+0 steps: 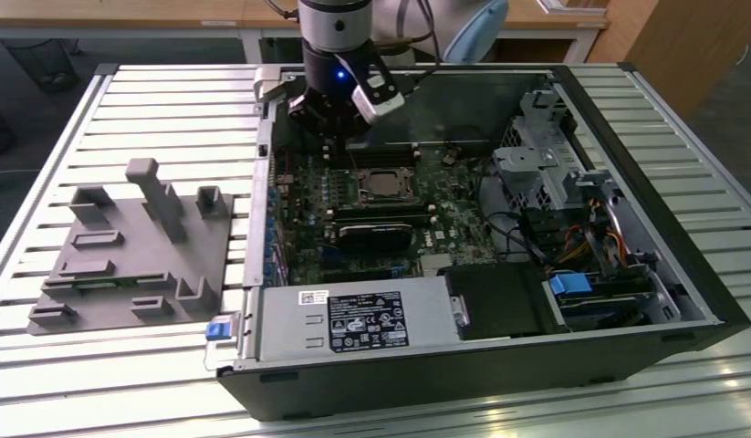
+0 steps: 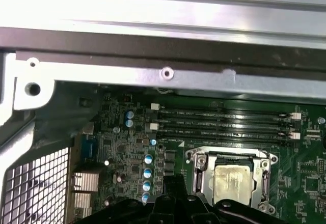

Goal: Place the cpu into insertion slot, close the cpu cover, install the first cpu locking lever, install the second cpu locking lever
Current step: 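Install the first cpu locking lever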

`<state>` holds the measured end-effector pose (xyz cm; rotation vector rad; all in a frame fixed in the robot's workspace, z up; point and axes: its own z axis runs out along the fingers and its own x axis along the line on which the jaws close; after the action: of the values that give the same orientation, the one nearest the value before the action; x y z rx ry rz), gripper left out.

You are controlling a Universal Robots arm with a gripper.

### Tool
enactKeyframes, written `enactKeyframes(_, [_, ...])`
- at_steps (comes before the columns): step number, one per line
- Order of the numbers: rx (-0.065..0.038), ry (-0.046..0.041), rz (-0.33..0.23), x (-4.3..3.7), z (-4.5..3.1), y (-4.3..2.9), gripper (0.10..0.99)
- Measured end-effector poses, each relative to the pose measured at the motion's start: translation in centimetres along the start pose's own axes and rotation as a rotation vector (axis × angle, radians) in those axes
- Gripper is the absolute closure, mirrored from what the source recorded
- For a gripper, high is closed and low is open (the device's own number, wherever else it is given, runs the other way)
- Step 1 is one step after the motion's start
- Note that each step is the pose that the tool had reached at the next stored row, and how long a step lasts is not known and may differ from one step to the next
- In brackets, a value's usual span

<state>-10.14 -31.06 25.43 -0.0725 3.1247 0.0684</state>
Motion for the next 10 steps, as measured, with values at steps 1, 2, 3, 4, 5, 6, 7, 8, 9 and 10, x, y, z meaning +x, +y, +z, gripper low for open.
enactKeyframes(1, [0.000,0.0000,0.000,0.00,0.08,0.13,0.980])
enactKeyframes(2, [0.000,0.0001,0.000,0.00,0.16,0.28,0.980])
enactKeyframes(3, [0.000,0.0000,0.000,-0.01,0.22,0.41,0.980])
enactKeyframes(4, [0.000,0.0000,0.000,0.00,0.26,0.48,0.980])
enactKeyframes(5, [0.000,-0.0001,0.000,0.02,0.29,0.50,0.980])
enactKeyframes(6, [0.000,0.0001,0.000,0.07,0.30,0.53,0.980])
enactKeyframes(7, [0.000,0.0000,0.000,0.11,0.32,0.56,0.980])
enactKeyframes(8, [0.000,0.0000,0.000,0.14,0.33,0.60,0.980])
enactKeyframes(9, [0.000,0.0000,0.000,0.18,0.35,0.65,0.980])
enactKeyframes(10, [0.000,0.0001,0.000,0.20,0.36,0.70,0.980])
